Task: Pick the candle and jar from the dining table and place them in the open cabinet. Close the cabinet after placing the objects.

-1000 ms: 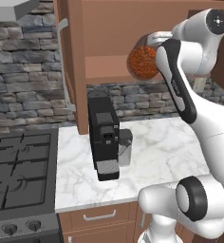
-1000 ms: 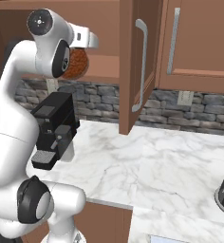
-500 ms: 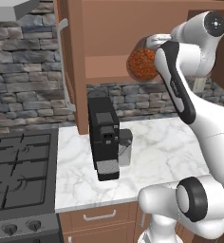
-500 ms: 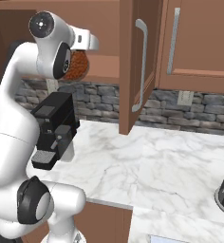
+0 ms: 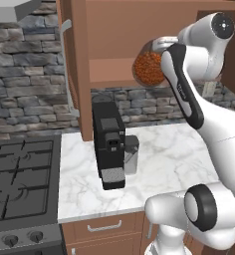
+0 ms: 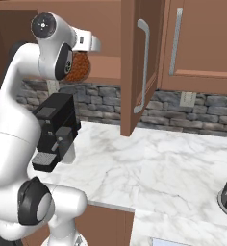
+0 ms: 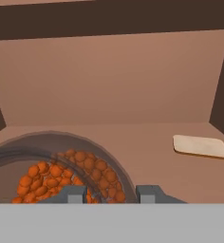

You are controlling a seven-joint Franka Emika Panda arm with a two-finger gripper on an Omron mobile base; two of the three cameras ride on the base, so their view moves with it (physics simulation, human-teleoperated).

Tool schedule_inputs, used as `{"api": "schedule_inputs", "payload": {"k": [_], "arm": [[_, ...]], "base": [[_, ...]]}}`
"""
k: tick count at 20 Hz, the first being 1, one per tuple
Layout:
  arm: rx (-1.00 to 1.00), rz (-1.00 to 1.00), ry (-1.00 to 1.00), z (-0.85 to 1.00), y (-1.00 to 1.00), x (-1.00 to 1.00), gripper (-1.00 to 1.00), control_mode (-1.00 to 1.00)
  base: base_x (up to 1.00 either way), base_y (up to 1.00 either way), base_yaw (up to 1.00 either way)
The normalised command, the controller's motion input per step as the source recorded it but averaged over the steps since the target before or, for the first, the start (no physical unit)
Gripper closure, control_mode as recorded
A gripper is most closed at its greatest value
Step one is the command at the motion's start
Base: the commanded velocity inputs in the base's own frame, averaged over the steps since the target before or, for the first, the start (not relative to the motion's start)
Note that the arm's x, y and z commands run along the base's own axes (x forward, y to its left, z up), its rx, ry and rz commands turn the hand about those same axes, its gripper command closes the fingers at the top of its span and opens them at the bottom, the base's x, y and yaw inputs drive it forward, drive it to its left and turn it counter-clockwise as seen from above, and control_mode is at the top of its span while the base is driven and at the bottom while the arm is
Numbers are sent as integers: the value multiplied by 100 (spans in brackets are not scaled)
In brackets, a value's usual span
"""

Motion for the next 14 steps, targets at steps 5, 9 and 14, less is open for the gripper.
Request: {"api": "schedule_inputs", "payload": {"k": [5,9,14], "arm": [[0,0,0,0,0,21,100,-100],[0,0,-3,0,0,23,100,-100],[0,0,-5,0,0,34,100,-100]], "base": [[0,0,0],[0,0,0],[0,0,0]]}}
